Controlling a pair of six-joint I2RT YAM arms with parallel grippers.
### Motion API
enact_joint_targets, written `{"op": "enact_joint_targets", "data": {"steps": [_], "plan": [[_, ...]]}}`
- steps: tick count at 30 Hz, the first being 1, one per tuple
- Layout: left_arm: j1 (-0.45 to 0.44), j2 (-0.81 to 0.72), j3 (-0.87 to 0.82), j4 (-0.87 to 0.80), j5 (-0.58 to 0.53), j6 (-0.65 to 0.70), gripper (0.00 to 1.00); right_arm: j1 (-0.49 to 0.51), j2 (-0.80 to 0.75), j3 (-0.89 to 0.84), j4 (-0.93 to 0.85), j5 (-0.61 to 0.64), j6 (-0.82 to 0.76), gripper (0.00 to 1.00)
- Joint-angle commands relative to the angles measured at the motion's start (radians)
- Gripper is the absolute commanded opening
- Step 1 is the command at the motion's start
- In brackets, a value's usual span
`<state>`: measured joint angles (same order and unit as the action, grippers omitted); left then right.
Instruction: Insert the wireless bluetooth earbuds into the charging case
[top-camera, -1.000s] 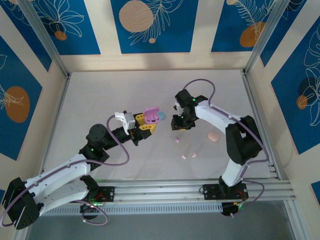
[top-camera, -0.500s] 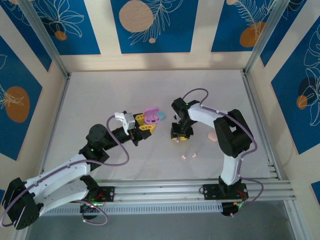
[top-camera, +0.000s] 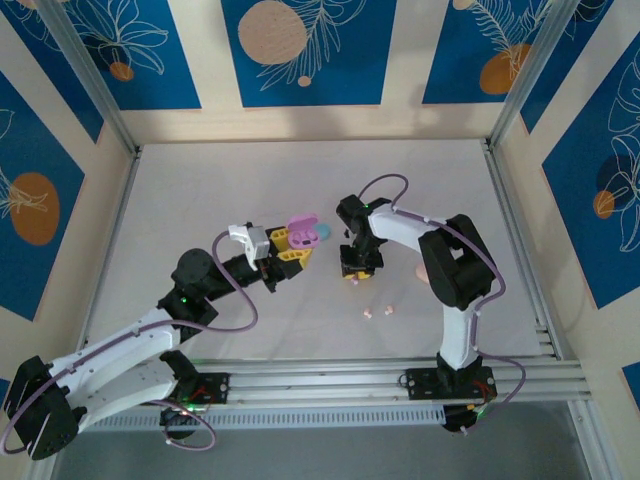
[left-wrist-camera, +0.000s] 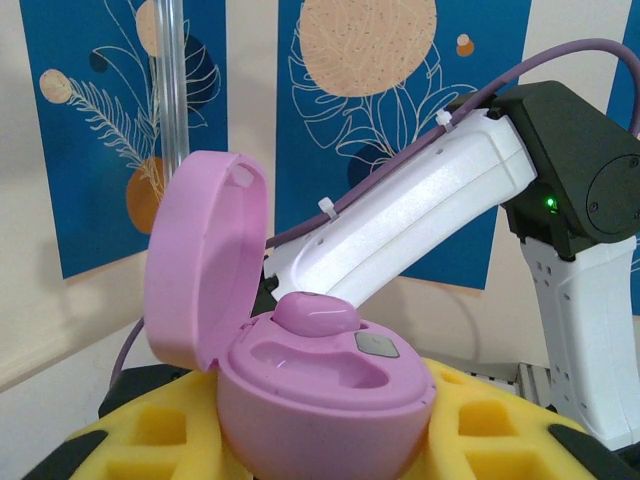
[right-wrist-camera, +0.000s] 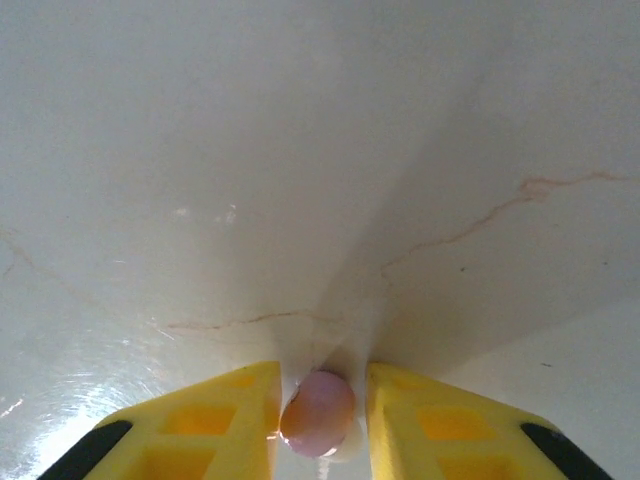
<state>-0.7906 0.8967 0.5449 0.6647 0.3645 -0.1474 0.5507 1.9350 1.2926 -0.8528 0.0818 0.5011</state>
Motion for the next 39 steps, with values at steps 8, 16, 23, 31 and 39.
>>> {"op": "enact_joint_targets", "data": {"steps": [8, 16, 23, 31, 39], "plan": [[-0.012, 0.001, 0.001, 0.018, -0.009, 0.011, 0.23, 0.011, 0.025, 0.046, -0.031, 0.019, -0.025, 0.24], [-0.011, -0.002, -0.002, 0.016, -0.009, 0.009, 0.23, 0.015, 0.028, 0.039, -0.052, 0.033, -0.026, 0.31], [-0.011, -0.003, -0.001, 0.015, -0.008, 0.008, 0.23, 0.022, 0.045, 0.045, -0.054, 0.028, -0.029, 0.28], [-0.011, -0.006, -0.002, 0.011, -0.008, 0.011, 0.23, 0.028, 0.045, 0.054, -0.060, 0.035, -0.033, 0.23], [-0.011, -0.012, -0.005, -0.001, -0.014, 0.018, 0.23, 0.017, -0.075, 0.024, -0.046, -0.047, -0.036, 0.19]]}}
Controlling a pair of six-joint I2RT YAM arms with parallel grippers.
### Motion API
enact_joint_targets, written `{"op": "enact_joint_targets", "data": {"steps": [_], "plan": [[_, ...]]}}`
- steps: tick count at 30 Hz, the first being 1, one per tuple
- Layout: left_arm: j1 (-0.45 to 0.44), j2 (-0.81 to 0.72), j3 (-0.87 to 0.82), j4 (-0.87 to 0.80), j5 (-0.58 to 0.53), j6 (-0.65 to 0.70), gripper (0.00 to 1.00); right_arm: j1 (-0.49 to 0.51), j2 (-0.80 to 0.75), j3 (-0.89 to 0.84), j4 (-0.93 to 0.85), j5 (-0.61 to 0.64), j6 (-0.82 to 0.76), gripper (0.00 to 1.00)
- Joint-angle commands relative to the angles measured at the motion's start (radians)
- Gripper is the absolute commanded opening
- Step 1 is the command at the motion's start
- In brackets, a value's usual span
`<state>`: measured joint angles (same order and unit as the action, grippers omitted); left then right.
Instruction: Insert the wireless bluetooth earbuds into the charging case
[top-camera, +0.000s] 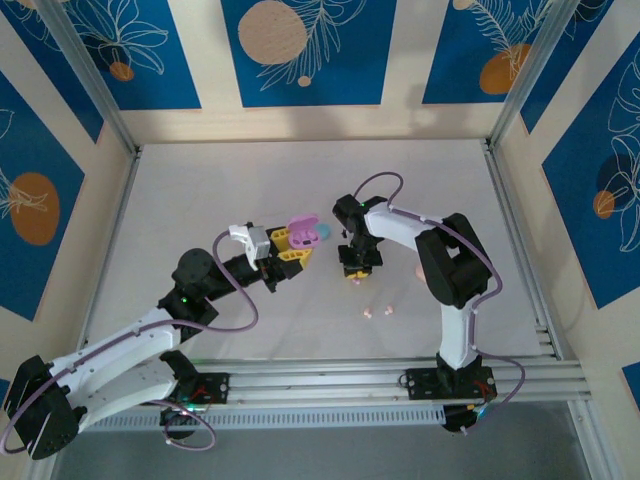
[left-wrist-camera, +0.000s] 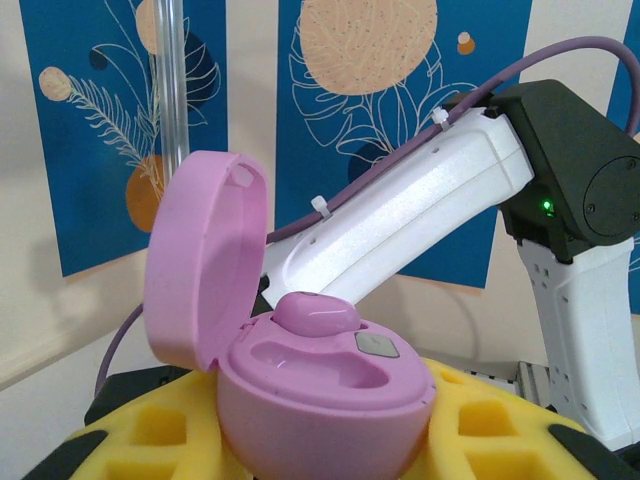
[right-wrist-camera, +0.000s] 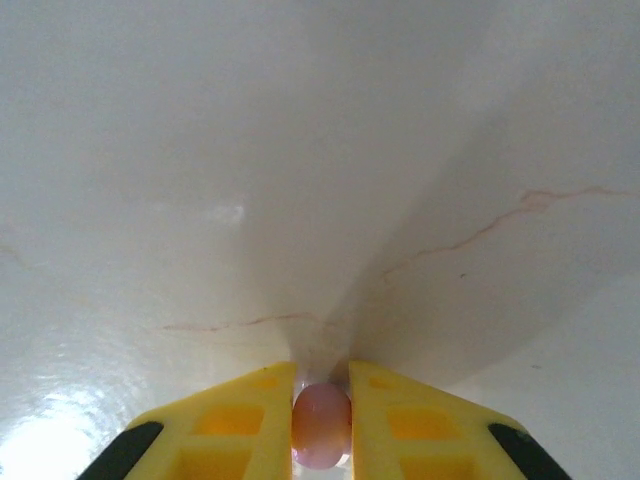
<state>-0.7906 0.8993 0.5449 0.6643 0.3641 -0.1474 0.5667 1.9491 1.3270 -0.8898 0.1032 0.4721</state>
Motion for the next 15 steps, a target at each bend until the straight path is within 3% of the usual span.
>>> {"op": "enact_joint_targets", "data": {"steps": [1, 10, 15], "plan": [[-0.010, -0.014, -0.005, -0.003, -0.016, 0.022, 0.23, -0.002, -0.116, -0.017, -0.002, -0.092, -0.004, 0.19], [-0.012, 0.010, -0.017, -0.044, -0.095, 0.046, 0.22, -0.083, -0.466, -0.106, 0.170, -0.524, 0.075, 0.19], [-0.012, 0.037, -0.025, -0.049, -0.200, 0.066, 0.22, -0.122, -0.588, -0.097, 0.234, -0.724, 0.127, 0.20]]}}
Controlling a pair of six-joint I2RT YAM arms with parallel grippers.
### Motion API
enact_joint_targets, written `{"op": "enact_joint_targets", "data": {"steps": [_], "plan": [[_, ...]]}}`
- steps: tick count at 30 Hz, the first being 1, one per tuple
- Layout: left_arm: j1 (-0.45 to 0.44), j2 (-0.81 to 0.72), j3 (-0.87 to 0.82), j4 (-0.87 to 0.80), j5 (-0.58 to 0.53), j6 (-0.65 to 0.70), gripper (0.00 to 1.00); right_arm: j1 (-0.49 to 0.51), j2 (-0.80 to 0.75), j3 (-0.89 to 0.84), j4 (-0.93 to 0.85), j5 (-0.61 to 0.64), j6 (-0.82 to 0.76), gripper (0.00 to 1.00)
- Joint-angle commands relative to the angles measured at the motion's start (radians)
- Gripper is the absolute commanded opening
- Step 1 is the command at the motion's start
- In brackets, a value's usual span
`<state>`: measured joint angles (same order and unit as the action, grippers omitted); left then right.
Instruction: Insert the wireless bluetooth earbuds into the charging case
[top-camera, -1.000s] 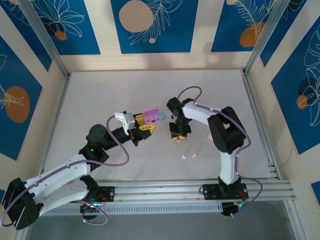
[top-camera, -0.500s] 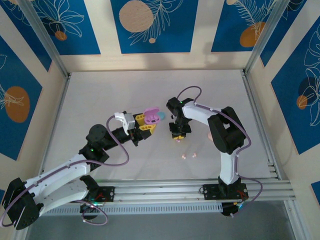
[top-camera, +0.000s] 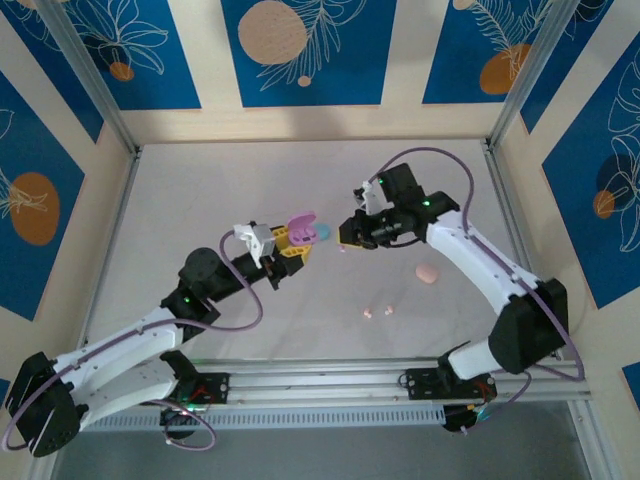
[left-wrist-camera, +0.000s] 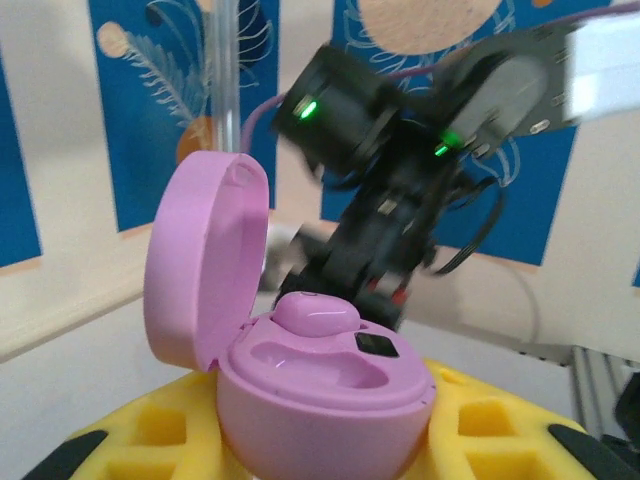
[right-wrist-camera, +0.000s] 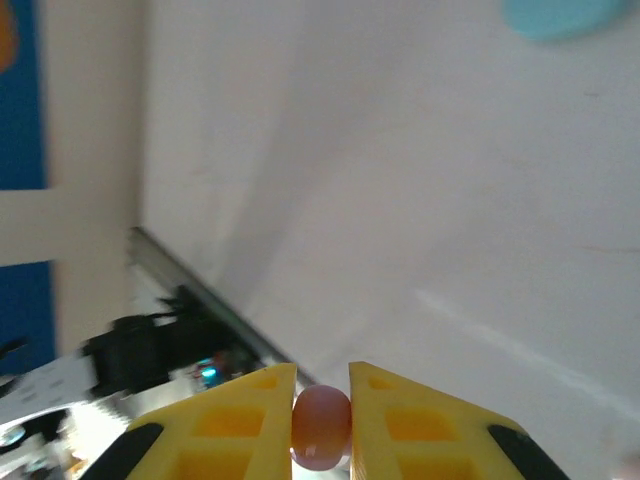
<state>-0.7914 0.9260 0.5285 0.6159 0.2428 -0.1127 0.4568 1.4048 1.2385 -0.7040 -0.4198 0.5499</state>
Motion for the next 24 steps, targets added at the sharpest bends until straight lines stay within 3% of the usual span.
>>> {"op": "enact_joint_targets", "data": {"steps": [1, 5, 13, 18, 24], "plan": [[-0.011, 0.015, -0.007, -0.004, -0.088, 0.037, 0.22, -0.020, -0.061, -0.010, 0.065, -0.231, 0.063, 0.20], [-0.010, 0.050, -0.001, 0.009, -0.094, 0.063, 0.22, -0.036, -0.123, -0.013, 0.157, -0.367, 0.134, 0.20], [-0.013, 0.137, 0.002, 0.115, -0.065, 0.079, 0.23, -0.032, -0.160, -0.033, 0.337, -0.483, 0.278, 0.21], [-0.022, 0.179, -0.010, 0.207, -0.066, 0.090, 0.23, -0.020, -0.154, -0.031, 0.363, -0.460, 0.315, 0.21], [-0.035, 0.228, -0.010, 0.291, -0.062, 0.085, 0.23, 0.032, -0.140, 0.009, 0.272, -0.315, 0.268, 0.21]]}}
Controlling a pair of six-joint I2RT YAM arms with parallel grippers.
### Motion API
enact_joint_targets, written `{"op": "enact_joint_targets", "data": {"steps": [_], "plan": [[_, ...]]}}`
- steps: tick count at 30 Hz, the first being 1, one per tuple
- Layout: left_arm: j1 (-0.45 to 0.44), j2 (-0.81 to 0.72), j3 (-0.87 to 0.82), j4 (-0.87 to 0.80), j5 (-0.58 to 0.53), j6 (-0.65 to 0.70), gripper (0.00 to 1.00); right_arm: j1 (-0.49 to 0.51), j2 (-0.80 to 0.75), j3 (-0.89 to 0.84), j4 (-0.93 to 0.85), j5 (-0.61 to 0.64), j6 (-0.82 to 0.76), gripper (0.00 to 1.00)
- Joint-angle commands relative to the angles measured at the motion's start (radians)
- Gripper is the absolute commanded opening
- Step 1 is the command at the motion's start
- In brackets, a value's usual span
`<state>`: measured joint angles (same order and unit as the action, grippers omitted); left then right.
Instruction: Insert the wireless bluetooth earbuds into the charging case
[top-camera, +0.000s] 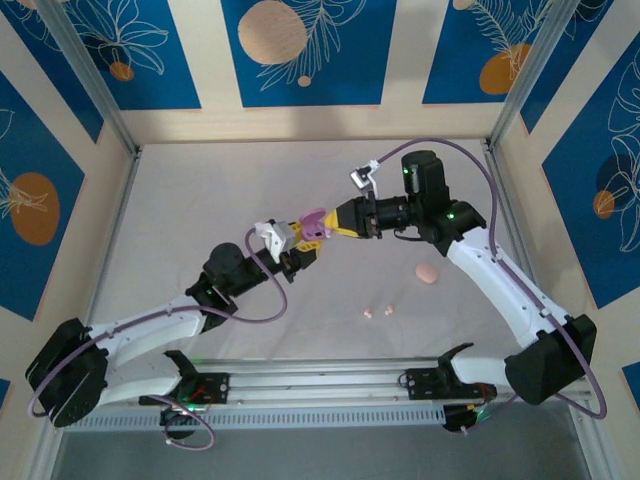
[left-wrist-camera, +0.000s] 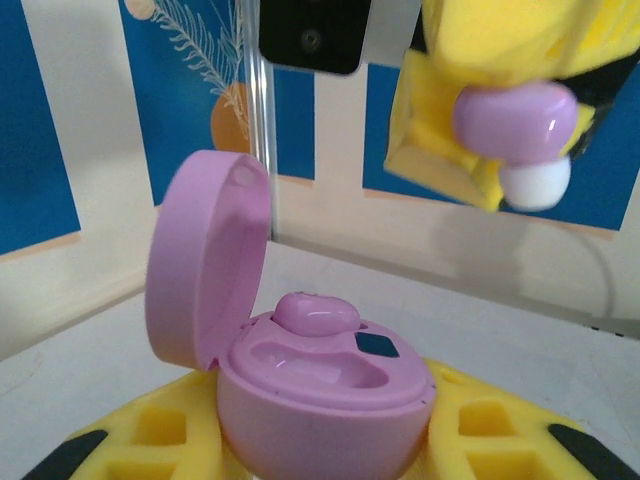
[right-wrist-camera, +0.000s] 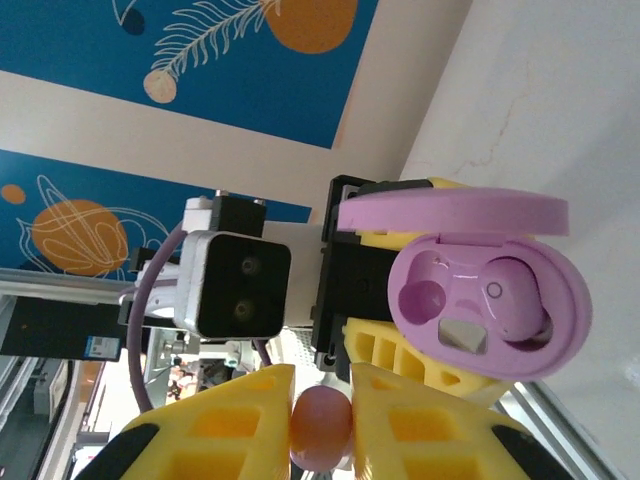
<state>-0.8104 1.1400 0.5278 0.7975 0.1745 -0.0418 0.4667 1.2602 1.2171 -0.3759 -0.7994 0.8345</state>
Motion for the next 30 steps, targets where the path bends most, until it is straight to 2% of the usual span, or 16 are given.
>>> {"op": "enact_joint_targets", "data": {"steps": [1, 8, 15, 30], "plan": [[-0.019, 0.021, -0.009, 0.121, 0.006, 0.013, 0.23, 0.034, 0.007, 0.042, -0.077, 0.094, -0.031, 0.21], [-0.033, 0.059, -0.002, 0.161, 0.010, 0.007, 0.23, 0.107, 0.011, 0.072, -0.107, 0.262, -0.063, 0.21], [-0.043, 0.064, 0.000, 0.167, 0.018, 0.005, 0.23, 0.128, -0.008, 0.072, -0.109, 0.411, -0.061, 0.21], [-0.056, 0.076, 0.014, 0.177, 0.017, -0.006, 0.23, 0.150, -0.004, 0.064, -0.088, 0.437, -0.053, 0.21]]}}
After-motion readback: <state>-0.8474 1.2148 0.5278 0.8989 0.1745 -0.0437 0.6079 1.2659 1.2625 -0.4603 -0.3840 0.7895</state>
